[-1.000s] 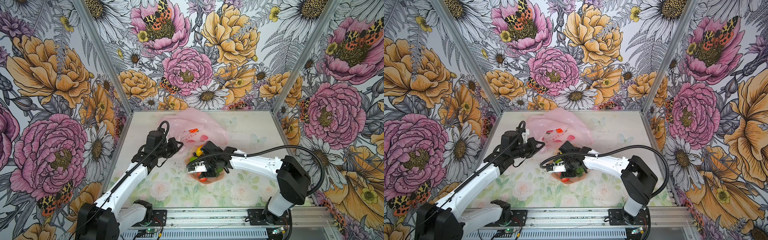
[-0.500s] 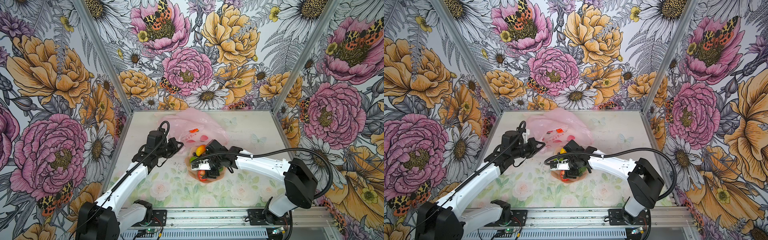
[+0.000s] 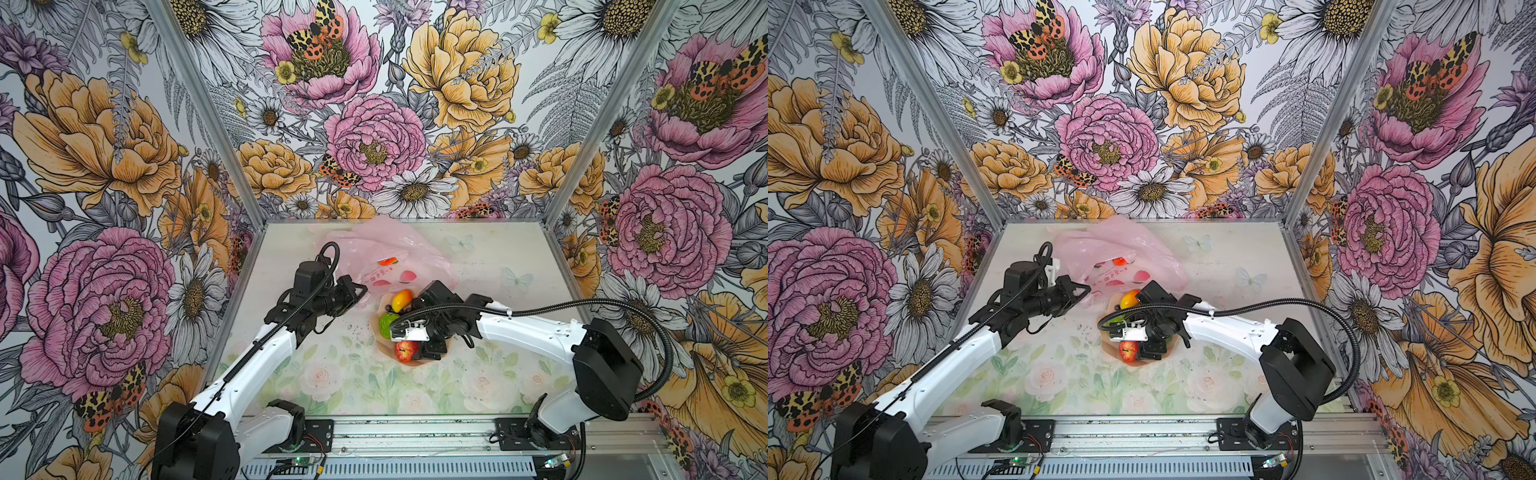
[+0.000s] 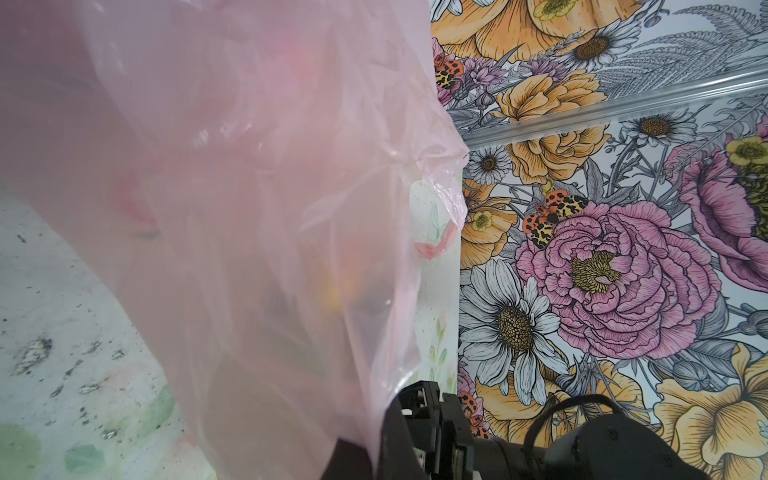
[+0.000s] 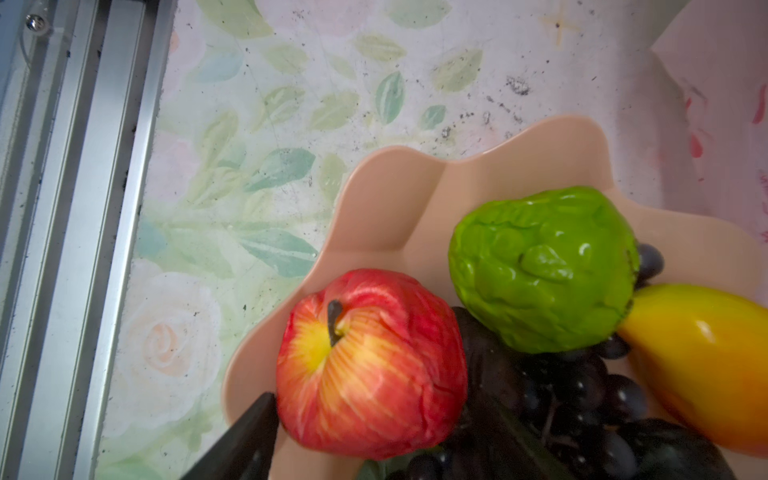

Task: Place the fruits into the plastic bag
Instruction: 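Close the right gripper on the red apple, then lift the red apple with the right gripper and carry it to the bag mouth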

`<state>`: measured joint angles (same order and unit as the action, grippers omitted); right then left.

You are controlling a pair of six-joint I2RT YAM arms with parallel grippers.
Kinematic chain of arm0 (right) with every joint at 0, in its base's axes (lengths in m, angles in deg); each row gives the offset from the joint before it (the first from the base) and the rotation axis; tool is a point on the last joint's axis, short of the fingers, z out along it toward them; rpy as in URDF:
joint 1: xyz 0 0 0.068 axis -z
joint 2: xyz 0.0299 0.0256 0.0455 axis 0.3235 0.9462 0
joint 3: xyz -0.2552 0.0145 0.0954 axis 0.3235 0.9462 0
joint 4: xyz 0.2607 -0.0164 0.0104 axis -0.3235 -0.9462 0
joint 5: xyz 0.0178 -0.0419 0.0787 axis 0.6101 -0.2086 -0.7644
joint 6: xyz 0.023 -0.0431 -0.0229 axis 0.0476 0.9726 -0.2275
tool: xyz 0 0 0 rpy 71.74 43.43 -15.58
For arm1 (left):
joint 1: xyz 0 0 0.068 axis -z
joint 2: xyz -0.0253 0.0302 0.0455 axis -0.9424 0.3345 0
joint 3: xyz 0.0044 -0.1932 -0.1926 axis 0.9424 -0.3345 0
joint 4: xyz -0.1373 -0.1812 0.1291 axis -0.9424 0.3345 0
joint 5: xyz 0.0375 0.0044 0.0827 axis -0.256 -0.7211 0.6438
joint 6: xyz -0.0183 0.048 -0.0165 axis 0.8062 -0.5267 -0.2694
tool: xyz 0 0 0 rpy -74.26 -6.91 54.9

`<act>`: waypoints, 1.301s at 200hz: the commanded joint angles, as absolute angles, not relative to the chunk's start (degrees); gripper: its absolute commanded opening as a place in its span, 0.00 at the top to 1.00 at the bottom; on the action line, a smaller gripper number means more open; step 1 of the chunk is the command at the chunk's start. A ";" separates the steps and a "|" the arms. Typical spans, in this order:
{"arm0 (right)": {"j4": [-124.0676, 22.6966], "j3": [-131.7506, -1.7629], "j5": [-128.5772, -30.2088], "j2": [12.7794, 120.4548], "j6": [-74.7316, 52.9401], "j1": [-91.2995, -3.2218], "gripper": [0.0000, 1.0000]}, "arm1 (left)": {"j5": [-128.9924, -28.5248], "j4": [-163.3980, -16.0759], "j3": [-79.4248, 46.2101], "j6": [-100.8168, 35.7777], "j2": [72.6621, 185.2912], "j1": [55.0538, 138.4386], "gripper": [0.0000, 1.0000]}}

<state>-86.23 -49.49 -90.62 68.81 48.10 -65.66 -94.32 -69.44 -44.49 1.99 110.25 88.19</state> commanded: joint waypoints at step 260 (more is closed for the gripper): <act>-84.50 -53.52 -92.82 73.66 43.73 -68.38 0.41 | -96.17 -70.94 -45.37 2.12 110.85 86.98 1.00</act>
